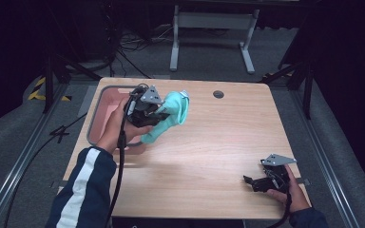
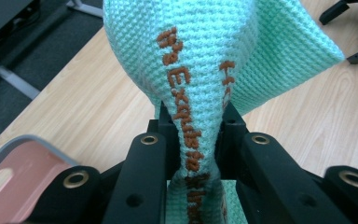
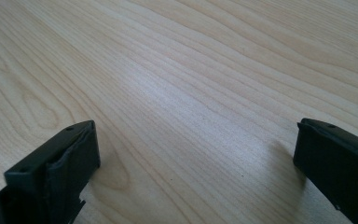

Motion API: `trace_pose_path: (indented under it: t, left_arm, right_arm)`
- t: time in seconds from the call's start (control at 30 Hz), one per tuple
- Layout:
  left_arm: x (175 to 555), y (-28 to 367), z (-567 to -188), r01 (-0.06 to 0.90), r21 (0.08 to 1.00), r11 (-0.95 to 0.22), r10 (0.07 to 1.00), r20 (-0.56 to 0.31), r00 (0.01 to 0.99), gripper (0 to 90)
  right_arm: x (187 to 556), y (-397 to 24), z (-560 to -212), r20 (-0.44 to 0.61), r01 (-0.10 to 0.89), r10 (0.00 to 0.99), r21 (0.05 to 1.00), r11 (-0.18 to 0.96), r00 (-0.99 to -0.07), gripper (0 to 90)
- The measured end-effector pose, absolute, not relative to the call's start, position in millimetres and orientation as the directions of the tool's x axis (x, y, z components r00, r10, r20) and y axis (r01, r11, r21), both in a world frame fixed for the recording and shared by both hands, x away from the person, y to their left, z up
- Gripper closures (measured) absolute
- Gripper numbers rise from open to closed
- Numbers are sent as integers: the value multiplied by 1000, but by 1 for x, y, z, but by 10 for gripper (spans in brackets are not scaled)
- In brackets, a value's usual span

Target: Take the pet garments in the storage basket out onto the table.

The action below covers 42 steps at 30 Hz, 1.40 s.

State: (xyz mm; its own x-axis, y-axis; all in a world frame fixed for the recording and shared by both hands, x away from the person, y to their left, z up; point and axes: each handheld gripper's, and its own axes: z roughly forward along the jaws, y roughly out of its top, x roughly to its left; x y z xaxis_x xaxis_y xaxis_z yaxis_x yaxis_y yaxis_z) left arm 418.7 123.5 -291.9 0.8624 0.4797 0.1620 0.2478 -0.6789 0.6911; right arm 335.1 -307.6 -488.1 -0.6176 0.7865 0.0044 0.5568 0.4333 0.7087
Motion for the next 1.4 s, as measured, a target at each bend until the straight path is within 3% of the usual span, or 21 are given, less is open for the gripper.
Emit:
trace_pose_path:
  t: [0.7, 1.4]
  left_arm:
    - [427, 66, -323, 221, 625, -748, 379, 129, 916, 774]
    - [443, 40, -387, 299, 515, -804, 384, 65, 921, 769]
  right_arm:
    - [335, -308, -488, 6, 558, 787, 708, 432, -617, 5]
    - [335, -308, -488, 4, 557, 787, 709, 433, -617, 5]
